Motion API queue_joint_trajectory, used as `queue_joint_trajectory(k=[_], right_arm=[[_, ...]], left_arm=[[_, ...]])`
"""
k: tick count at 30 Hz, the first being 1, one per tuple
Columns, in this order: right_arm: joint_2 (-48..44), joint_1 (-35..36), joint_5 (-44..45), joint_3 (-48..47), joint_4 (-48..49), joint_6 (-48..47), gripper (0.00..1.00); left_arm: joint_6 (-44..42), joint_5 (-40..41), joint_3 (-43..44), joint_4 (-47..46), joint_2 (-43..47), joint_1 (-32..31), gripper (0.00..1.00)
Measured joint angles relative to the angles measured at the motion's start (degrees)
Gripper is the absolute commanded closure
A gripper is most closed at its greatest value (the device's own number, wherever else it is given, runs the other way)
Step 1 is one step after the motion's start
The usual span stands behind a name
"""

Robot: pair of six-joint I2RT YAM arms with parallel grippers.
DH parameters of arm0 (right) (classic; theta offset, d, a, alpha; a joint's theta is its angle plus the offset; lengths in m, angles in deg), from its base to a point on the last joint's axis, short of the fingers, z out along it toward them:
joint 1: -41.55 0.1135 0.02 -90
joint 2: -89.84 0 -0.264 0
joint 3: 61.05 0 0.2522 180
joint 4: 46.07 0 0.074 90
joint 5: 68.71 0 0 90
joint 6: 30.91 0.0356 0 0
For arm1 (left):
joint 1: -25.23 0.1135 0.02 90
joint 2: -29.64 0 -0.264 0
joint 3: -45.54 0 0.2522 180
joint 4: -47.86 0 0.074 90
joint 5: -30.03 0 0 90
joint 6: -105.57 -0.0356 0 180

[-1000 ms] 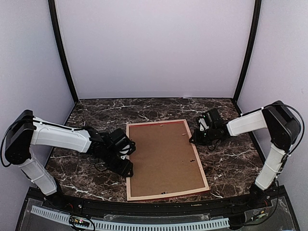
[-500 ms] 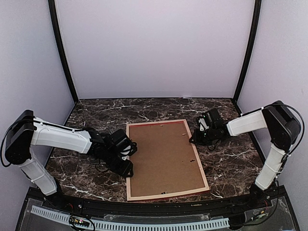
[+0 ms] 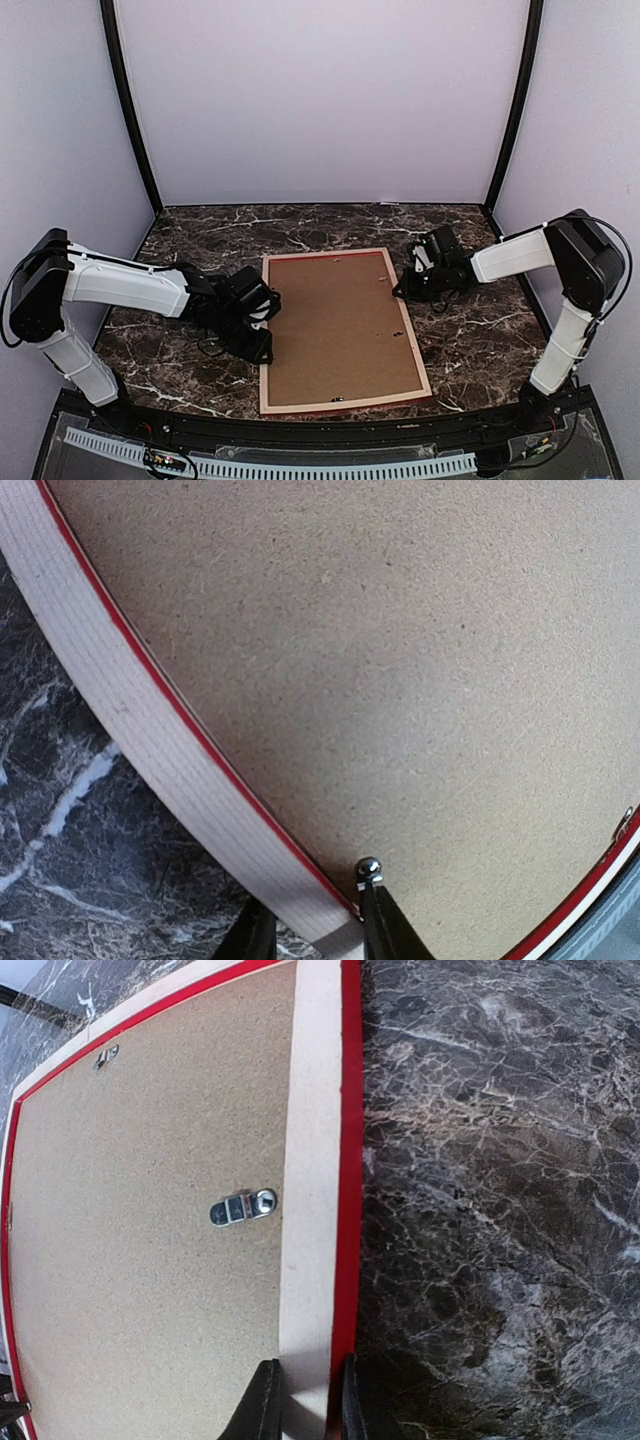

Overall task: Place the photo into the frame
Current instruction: Press the fastener onto the backboard.

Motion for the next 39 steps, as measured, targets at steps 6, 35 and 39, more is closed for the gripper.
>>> queue_joint_trajectory(k=[6, 35, 39], right_arm=[[0.1, 0.0, -0.2, 0.0, 0.1, 0.2, 1.00], [0.2, 0.0, -0.4, 0.4, 1.2, 0.4, 1.00], [0.2, 0.0, -0.4, 0.4, 1.3, 0.4, 1.00]], left_arm=[[0.4, 0.1, 0.0, 0.1, 0.3, 0.0, 0.64], [-3.8, -1.1, 1.1, 1.2, -1.2, 0.0, 0.50], [-4.2, -2.2, 1.4, 0.5, -2.2, -0.1, 0.45]])
